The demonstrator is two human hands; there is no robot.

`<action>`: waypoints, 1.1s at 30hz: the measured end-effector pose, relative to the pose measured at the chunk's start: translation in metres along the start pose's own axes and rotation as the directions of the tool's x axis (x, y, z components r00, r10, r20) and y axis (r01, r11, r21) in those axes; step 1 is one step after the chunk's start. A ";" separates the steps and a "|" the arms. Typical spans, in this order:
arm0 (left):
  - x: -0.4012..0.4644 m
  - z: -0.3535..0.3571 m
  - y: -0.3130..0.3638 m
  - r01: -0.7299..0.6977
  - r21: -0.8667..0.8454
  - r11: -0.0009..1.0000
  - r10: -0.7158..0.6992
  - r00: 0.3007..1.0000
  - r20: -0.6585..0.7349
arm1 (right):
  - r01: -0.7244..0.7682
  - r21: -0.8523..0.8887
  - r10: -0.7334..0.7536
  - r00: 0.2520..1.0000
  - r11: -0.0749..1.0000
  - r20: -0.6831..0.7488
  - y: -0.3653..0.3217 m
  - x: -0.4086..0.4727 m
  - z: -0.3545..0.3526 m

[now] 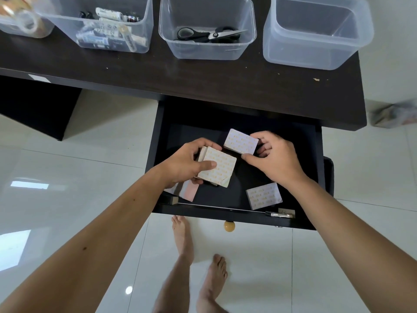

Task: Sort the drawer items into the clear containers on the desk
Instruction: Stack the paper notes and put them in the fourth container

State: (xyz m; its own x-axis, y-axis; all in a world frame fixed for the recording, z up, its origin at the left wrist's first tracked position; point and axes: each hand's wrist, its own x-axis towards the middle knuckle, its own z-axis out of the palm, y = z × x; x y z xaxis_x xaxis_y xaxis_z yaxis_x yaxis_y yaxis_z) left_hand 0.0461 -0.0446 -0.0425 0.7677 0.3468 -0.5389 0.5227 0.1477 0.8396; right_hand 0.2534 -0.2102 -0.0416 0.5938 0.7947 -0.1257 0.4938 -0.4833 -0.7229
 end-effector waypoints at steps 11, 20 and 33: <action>-0.011 0.001 0.011 -0.193 -0.158 0.968 0.205 0.977 0.064 | 0.045 0.210 -0.065 0.994 0.977 0.089 -0.037 -0.037 -0.009; -0.010 0.000 0.008 -0.243 -0.170 0.955 0.257 0.965 0.061 | 0.083 0.212 -0.113 0.984 0.974 0.137 -0.041 -0.033 -0.014; 0.001 -0.006 -0.002 -0.295 -0.135 0.946 0.291 0.955 -0.050 | 0.154 -0.406 0.140 0.782 0.901 0.607 0.003 -0.028 -0.039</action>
State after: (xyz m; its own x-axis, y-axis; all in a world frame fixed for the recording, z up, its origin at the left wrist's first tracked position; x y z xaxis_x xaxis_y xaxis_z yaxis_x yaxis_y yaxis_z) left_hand 0.0441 -0.0387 -0.0441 0.8672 0.4202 -0.2670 0.2178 0.1621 0.9624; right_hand 0.2627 -0.2485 -0.0137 0.1475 0.7769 -0.6121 0.7944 -0.4617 -0.3946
